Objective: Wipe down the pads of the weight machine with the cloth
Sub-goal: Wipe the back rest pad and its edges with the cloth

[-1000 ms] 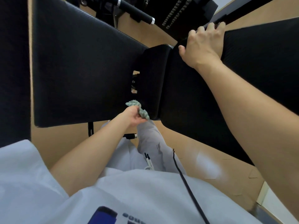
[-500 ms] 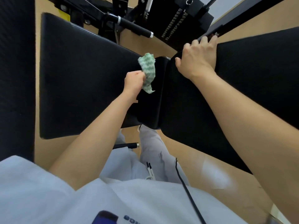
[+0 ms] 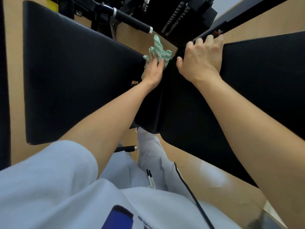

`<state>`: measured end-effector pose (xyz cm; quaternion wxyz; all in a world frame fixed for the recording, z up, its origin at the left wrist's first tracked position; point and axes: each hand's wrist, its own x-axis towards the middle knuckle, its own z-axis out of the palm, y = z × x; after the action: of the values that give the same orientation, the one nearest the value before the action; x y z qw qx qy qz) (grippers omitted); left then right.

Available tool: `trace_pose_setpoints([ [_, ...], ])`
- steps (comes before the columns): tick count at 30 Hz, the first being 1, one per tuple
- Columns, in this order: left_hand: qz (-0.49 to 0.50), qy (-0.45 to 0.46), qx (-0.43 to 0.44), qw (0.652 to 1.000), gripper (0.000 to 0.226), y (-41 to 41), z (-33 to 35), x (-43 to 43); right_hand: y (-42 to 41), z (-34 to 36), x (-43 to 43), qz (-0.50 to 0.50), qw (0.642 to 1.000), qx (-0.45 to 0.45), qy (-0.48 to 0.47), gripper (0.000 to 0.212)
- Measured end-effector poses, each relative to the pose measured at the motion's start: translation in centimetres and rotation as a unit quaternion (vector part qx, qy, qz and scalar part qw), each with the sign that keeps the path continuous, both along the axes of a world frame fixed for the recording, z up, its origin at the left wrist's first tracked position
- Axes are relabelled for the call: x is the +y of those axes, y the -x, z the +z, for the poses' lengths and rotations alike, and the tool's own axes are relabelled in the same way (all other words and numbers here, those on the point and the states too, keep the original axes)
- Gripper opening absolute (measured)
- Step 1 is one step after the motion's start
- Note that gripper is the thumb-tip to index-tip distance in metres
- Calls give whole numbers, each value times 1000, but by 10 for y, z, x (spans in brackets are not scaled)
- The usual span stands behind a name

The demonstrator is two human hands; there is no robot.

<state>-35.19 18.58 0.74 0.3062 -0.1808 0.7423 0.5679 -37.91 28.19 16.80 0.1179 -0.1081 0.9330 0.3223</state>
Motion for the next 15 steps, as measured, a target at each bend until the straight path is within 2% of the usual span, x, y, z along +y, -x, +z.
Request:
trace_pose_setpoints([
  [3, -35, 13, -68, 997, 70, 13, -22, -7, 0, -1, 0, 0, 1000, -6, 2, 56],
  [7, 2, -32, -119, 992, 94, 4, -30, -20, 1, -1, 1, 1, 1000, -4, 2, 56],
  [10, -7, -31, -131, 991, 88, -23, -32, -21, 0, -2, 0, 1, 1000, -3, 4, 56],
  [15, -21, -44, -125, 991, 94, -90, -36, -27, 0, -3, -1, 3, 1000, -1, 3, 57],
])
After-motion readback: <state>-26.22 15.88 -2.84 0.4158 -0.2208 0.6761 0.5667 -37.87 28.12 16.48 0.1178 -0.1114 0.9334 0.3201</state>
